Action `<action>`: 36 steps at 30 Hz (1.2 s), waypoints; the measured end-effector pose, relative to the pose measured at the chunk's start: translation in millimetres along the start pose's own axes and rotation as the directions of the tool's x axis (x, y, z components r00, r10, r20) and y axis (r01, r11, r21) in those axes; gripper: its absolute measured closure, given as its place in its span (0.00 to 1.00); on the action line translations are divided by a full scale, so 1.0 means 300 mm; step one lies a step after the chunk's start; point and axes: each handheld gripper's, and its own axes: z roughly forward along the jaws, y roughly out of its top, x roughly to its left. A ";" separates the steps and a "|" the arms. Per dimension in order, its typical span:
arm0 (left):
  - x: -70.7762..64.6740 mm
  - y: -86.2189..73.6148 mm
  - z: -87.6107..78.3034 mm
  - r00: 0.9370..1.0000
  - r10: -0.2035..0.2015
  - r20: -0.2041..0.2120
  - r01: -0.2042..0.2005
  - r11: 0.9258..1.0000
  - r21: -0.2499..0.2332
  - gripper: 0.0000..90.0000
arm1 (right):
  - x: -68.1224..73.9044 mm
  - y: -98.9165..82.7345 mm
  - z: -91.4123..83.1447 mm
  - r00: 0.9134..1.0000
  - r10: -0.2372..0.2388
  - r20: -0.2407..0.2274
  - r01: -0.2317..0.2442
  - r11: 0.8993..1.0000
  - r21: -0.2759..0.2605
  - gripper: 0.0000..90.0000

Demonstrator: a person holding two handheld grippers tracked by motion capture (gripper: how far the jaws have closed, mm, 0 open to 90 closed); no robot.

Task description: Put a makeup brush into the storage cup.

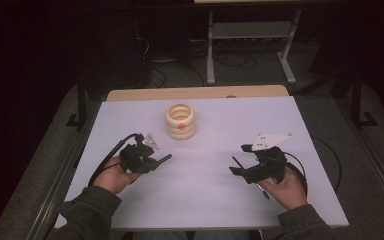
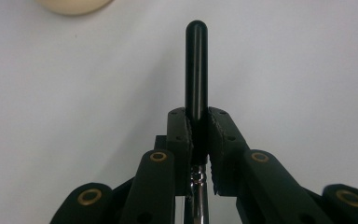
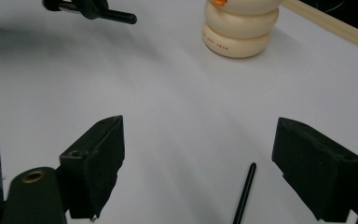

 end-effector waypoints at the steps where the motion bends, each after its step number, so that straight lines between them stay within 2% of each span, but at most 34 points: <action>1: -0.001 0.004 -0.005 1.000 0.001 0.002 -0.001 1.000 -0.006 0.89 | 0.001 0.006 0.000 1.000 -0.001 -0.005 0.001 1.000 0.003 0.18; 6: -0.012 0.026 -0.019 0.999 0.021 0.032 -0.020 0.999 -0.031 0.89 | 0.012 0.057 -0.005 0.999 -0.028 -0.022 0.028 0.999 0.017 0.18; 11: -0.023 0.059 -0.039 0.997 0.053 0.051 -0.051 0.998 -0.046 0.89 | 0.015 0.121 -0.012 0.996 -0.053 -0.068 0.054 0.998 0.013 0.19; 16: -0.035 0.080 -0.067 0.992 0.094 0.080 -0.088 0.993 -0.075 0.89 | 0.021 0.188 0.000 0.988 -0.115 -0.107 0.120 0.992 0.035 0.21; 17: -0.036 0.083 -0.070 0.991 0.102 0.085 -0.096 0.993 -0.075 0.89 | 0.029 0.212 0.009 0.984 -0.135 -0.119 0.141 0.989 0.044 0.23; 19: -0.043 0.089 -0.077 0.988 0.124 0.092 -0.117 0.990 -0.080 0.89 | 0.035 0.223 0.014 0.982 -0.139 -0.129 0.147 0.988 0.051 0.23; 20: -0.047 0.090 -0.079 0.987 0.131 0.094 -0.124 0.989 -0.083 0.89 | 0.039 0.235 0.024 0.978 -0.160 -0.136 0.169 0.984 0.055 0.23; 21: -0.052 0.091 -0.081 0.985 0.143 0.095 -0.134 0.987 -0.091 0.89 | 0.045 0.241 0.029 0.977 -0.160 -0.141 0.170 0.984 0.062 0.23; 23: -0.060 0.094 -0.086 0.982 0.163 0.100 -0.152 0.983 -0.104 0.89 | 0.055 0.258 0.048 0.970 -0.183 -0.160 0.196 0.978 0.067 0.24; 27: -0.078 0.103 -0.094 0.976 0.195 0.096 -0.185 0.977 -0.103 0.89 | 0.063 0.284 0.074 0.959 -0.211 -0.189 0.230 0.970 0.085 0.26; 30: -0.089 0.109 -0.094 0.972 0.216 0.097 -0.206 0.973 -0.104 0.89 | 0.070 0.300 0.089 0.954 -0.207 -0.215 0.230 0.969 0.087 0.27; 32: -0.097 0.116 -0.089 0.968 0.233 0.096 -0.223 0.969 -0.103 0.89 | 0.073 0.308 0.102 0.949 -0.222 -0.223 0.248 0.964 0.093 0.27; 33: -0.102 0.123 -0.086 0.964 0.246 0.099 -0.236 0.967 -0.097 0.89 | 0.077 0.312 0.107 0.948 -0.217 -0.232 0.245 0.965 0.097 0.28; 34: -0.107 0.128 -0.084 0.962 0.253 0.101 -0.244 0.965 -0.094 0.89 | 0.076 0.317 0.118 0.938 -0.248 -0.240 0.278 0.955 0.100 0.29; 36: -0.115 0.137 -0.081 0.958 0.267 0.108 -0.256 0.961 -0.101 0.89 | 0.082 0.323 0.131 0.931 -0.257 -0.257 0.291 0.951 0.104 0.31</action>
